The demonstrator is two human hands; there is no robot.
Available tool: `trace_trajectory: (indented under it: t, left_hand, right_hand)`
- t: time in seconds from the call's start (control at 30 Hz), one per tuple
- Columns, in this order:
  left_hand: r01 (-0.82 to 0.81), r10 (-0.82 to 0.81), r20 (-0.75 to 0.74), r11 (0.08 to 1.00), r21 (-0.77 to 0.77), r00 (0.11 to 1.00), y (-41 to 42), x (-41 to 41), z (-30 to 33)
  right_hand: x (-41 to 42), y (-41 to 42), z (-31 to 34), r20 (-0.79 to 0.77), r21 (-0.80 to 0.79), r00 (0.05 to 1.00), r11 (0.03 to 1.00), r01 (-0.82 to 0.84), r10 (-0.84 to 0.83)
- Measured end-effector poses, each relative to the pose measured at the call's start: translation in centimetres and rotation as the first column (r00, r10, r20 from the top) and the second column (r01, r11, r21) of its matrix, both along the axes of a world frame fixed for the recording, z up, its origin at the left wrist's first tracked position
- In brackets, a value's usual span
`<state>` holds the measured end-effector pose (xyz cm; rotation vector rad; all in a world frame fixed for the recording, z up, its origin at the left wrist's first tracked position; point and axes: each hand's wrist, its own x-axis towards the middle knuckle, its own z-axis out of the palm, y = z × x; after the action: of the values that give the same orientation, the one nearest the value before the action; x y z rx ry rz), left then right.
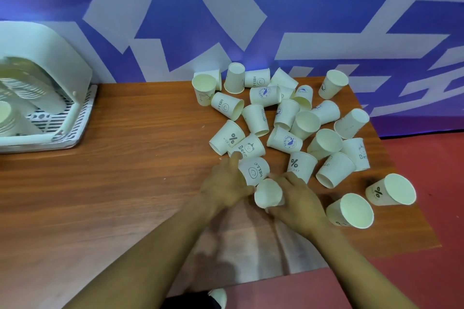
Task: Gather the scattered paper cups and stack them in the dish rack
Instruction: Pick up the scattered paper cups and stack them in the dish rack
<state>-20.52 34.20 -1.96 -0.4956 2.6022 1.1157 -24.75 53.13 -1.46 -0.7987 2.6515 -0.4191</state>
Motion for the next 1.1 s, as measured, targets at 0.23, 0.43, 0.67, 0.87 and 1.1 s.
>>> trace_trajectory:
  t: [0.23, 0.43, 0.67, 0.87, 1.1]
  left_hand:
    - [-0.143, 0.142, -0.166, 0.99, 0.006, 0.976, -6.4, 4.7, 4.4]
    - [-0.162, 0.165, -0.181, 0.986, 0.031, 0.97, -11.5, 8.6, 7.5]
    - [-0.183, 0.166, -0.3, 0.983, -0.031, 0.939, -21.0, 13.8, 11.3]
    - [-0.227, 0.169, -0.357, 0.966, -0.126, 0.919, -31.5, 17.8, 13.7]
    - [-0.249, 0.204, -0.264, 0.956, -0.153, 0.943, -41.5, 23.1, 11.5]
  right_hand:
    - [0.3, -5.2, 2.7, 0.018, -0.069, 0.999, 0.997, -0.032, 0.033]
    - [2.0, -9.6, 5.5, 0.009, -0.134, 1.0, 0.991, -0.026, 0.027]
    - [5.6, -18.3, 9.2, -0.025, -0.194, 1.0, 0.981, -0.016, 0.011]
    - [9.9, -28.7, 10.6, -0.059, -0.223, 0.997, 0.973, -0.061, 0.049]
    - [14.7, -38.6, 9.9, -0.043, -0.199, 0.998, 0.979, -0.052, 0.044]
